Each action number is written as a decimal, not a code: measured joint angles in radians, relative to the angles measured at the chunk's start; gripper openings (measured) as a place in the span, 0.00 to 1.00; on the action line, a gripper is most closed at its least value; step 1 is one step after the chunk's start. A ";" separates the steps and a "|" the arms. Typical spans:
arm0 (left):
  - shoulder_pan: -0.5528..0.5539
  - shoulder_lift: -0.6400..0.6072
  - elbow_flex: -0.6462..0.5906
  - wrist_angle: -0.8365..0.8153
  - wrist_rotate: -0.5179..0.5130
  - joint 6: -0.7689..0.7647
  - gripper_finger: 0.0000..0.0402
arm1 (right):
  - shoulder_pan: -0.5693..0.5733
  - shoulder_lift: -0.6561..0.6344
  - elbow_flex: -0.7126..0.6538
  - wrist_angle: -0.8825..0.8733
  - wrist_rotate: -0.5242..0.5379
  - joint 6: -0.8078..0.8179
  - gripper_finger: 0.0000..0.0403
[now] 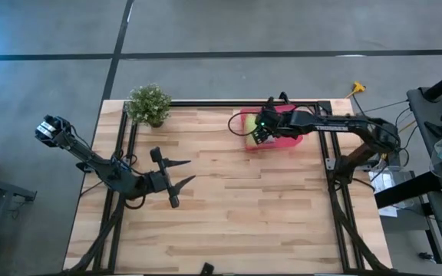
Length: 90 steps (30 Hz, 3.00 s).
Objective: Roll microfiber towels into tight, uniform cylinder then place into a basket
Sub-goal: Put the rolled gray microfiber cloth into the pink bin, then return to Home Position
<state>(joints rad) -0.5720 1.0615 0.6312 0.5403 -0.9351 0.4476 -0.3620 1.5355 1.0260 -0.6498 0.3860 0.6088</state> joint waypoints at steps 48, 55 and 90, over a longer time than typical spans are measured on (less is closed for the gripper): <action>0.001 -0.032 0.000 -0.113 0.000 -0.081 0.52 | 0.128 -0.130 -0.078 0.097 0.037 -0.239 0.21; 0.037 -0.147 -0.011 -0.297 0.149 -0.253 0.34 | 0.283 -0.360 -0.306 0.432 -0.034 -0.331 0.08; 0.494 -0.954 -0.623 -0.293 0.674 -0.455 0.00 | 0.290 -1.417 -1.017 0.677 -0.292 -0.535 0.02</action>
<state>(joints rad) -0.0776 0.1079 0.0086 0.2473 -0.2613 -0.0073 -0.0723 0.1181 0.0090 0.0271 0.0944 0.0733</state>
